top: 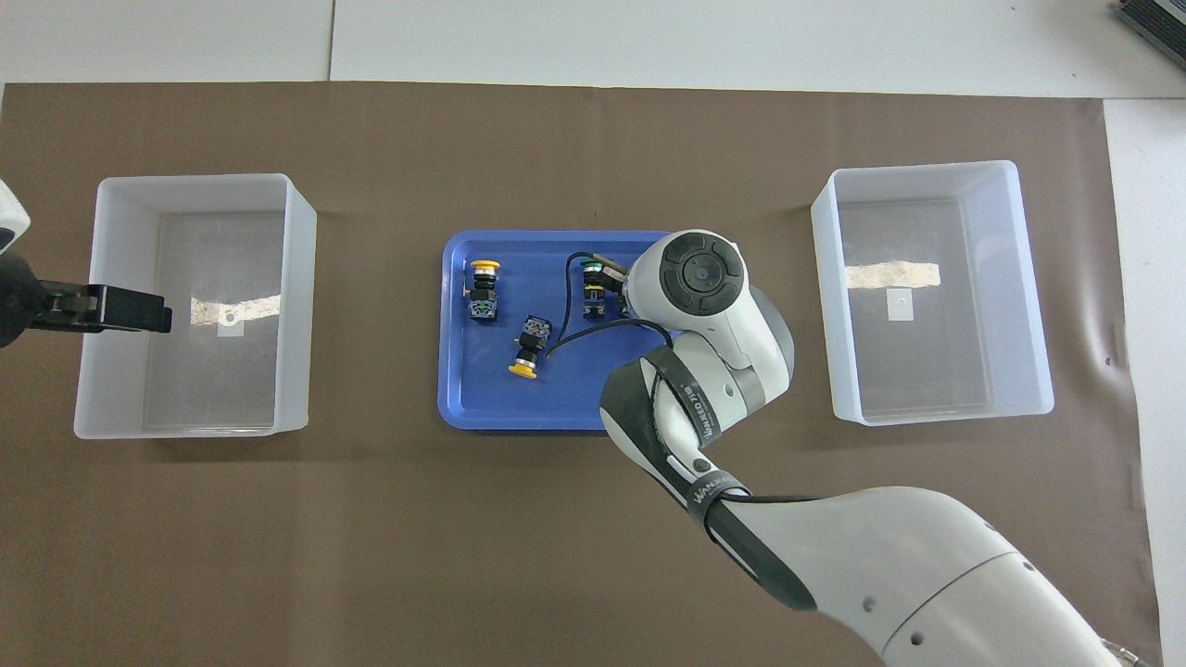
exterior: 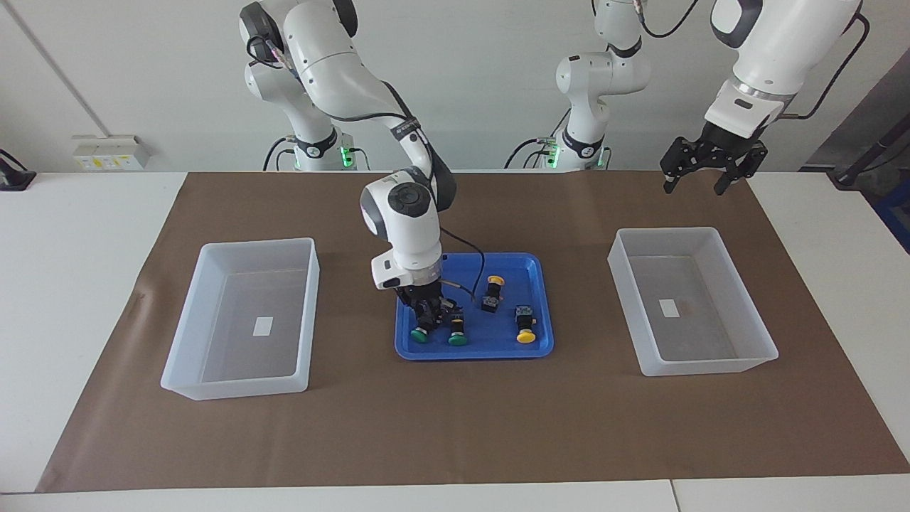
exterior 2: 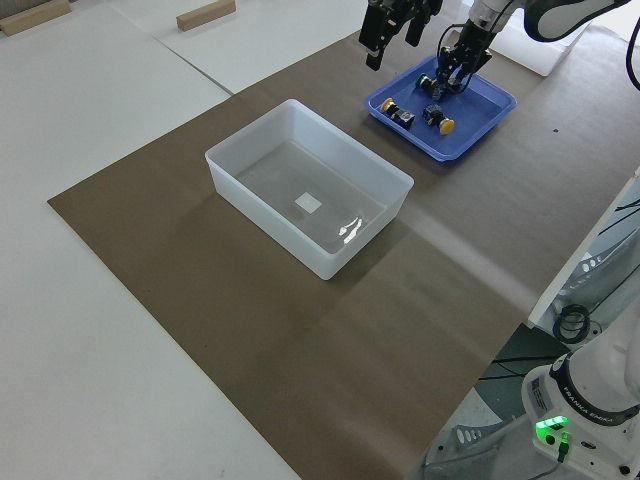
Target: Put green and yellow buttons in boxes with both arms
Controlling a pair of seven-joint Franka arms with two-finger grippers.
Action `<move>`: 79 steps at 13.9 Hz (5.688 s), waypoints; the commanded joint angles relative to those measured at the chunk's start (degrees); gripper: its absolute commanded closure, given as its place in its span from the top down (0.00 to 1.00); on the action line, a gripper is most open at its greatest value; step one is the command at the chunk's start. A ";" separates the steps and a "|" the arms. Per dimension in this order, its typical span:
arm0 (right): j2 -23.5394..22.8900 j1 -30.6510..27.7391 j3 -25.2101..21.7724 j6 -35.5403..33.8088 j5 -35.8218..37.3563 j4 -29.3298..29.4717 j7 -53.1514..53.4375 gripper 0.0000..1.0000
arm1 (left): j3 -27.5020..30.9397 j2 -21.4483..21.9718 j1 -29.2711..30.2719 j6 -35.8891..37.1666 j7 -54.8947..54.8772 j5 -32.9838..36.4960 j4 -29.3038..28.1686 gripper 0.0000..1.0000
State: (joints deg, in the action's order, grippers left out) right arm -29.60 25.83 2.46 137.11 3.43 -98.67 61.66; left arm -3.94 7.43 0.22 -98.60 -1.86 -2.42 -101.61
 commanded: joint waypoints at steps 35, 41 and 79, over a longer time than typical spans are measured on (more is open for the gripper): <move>0.33 -31.98 0.26 -3.78 -4.66 3.49 -63.77 0.00 | 0.25 -30.10 -32.56 -39.30 51.34 9.37 -6.32 1.00; 0.07 -31.28 0.17 -1.32 -4.57 3.31 -63.60 1.00 | 0.25 -30.10 -33.71 -39.56 52.57 9.19 -6.59 0.79; -5.56 3.00 0.44 -3.69 7.82 10.08 -21.59 0.77 | 0.60 -11.56 7.07 -43.69 -0.42 -0.56 -26.71 0.55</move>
State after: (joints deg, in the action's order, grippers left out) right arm -35.41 29.09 2.62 132.10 10.00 -86.91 39.07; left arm -3.71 -5.86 7.73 -139.76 -0.51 -2.15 -125.32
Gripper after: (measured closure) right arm 0.185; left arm 0.586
